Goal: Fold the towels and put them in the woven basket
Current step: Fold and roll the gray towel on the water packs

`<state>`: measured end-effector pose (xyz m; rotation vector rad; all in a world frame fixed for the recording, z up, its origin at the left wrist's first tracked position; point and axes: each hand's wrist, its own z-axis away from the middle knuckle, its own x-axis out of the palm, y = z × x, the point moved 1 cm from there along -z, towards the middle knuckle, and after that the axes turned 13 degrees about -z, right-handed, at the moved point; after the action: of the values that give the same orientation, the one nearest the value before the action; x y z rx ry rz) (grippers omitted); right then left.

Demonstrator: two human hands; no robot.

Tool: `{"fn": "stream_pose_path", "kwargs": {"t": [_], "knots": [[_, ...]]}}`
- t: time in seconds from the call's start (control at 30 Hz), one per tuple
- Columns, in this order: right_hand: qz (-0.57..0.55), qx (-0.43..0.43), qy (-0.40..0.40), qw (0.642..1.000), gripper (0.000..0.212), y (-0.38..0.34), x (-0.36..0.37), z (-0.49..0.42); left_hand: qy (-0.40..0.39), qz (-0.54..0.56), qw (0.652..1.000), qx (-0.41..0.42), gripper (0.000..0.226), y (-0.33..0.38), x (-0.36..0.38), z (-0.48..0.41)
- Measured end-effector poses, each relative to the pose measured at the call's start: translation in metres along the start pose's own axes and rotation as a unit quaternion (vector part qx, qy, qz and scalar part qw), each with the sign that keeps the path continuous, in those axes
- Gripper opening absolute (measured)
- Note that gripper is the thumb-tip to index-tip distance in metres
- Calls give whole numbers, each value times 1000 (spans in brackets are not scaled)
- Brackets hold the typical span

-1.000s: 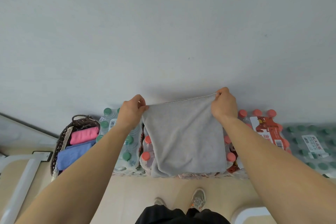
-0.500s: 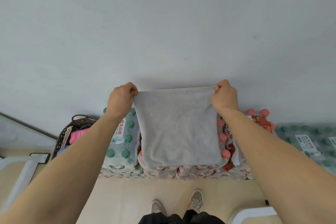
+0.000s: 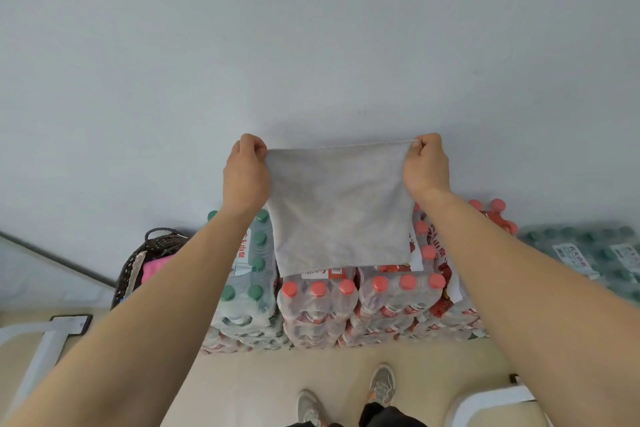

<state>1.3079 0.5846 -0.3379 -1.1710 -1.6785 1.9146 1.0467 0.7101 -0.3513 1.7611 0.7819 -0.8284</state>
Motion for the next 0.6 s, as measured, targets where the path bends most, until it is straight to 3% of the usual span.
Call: {"fn": "stream_pose_path", "kwargs": {"t": [0.33, 0.6], "knots": [[24, 5, 12, 1000, 24, 7, -28, 46, -19, 3, 1000, 12, 16, -1, -15, 33], [16, -14, -38, 999, 24, 11, -54, 77, -10, 14, 1000, -6, 16, 5, -36, 86]]}}
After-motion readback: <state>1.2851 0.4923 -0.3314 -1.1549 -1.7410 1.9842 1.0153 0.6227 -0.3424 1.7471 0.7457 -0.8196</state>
